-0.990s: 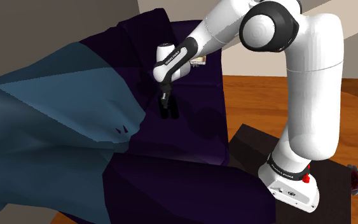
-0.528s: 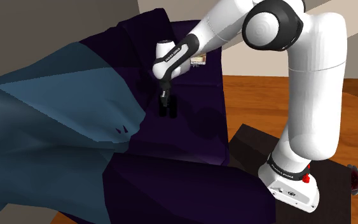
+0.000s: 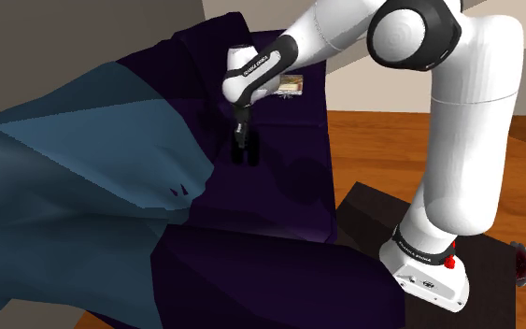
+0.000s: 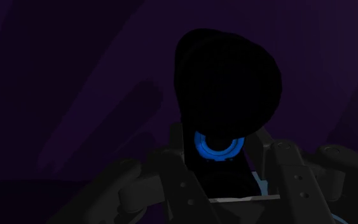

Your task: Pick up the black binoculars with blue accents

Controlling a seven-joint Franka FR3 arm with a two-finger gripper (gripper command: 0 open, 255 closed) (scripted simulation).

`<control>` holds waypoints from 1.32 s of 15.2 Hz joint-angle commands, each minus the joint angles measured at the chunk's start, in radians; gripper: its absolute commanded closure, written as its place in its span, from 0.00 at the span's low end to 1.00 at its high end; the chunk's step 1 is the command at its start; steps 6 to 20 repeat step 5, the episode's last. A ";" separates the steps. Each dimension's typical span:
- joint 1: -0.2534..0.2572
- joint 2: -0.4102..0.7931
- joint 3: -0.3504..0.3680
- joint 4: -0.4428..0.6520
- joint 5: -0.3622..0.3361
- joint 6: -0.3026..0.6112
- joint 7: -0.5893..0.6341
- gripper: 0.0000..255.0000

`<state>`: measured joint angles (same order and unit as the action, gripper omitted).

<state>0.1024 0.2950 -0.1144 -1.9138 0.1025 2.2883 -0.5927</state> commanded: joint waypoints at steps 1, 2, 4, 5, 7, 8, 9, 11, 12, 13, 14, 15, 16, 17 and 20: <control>0.001 -0.015 -0.001 0.011 -0.004 -0.025 0.003 1.00; 0.001 -0.021 -0.002 0.017 -0.005 -0.037 0.004 1.00; 0.001 -0.028 -0.002 0.023 -0.007 -0.050 0.006 1.00; 0.001 -0.028 -0.002 0.023 -0.007 -0.050 0.006 1.00; 0.001 -0.028 -0.002 0.023 -0.007 -0.050 0.006 1.00; 0.001 -0.028 -0.002 0.023 -0.007 -0.050 0.006 1.00; 0.001 -0.028 -0.002 0.023 -0.007 -0.050 0.006 1.00; 0.001 -0.028 -0.002 0.023 -0.007 -0.050 0.006 1.00; 0.001 -0.028 -0.002 0.023 -0.007 -0.050 0.006 1.00; 0.001 -0.028 -0.002 0.023 -0.007 -0.050 0.006 1.00; 0.001 -0.028 -0.002 0.023 -0.007 -0.050 0.006 1.00; 0.001 -0.028 -0.002 0.023 -0.007 -0.050 0.006 1.00; 0.001 -0.028 -0.002 0.023 -0.007 -0.050 0.006 1.00; 0.001 -0.028 -0.002 0.023 -0.007 -0.050 0.006 1.00; 0.001 -0.028 -0.002 0.023 -0.007 -0.050 0.006 1.00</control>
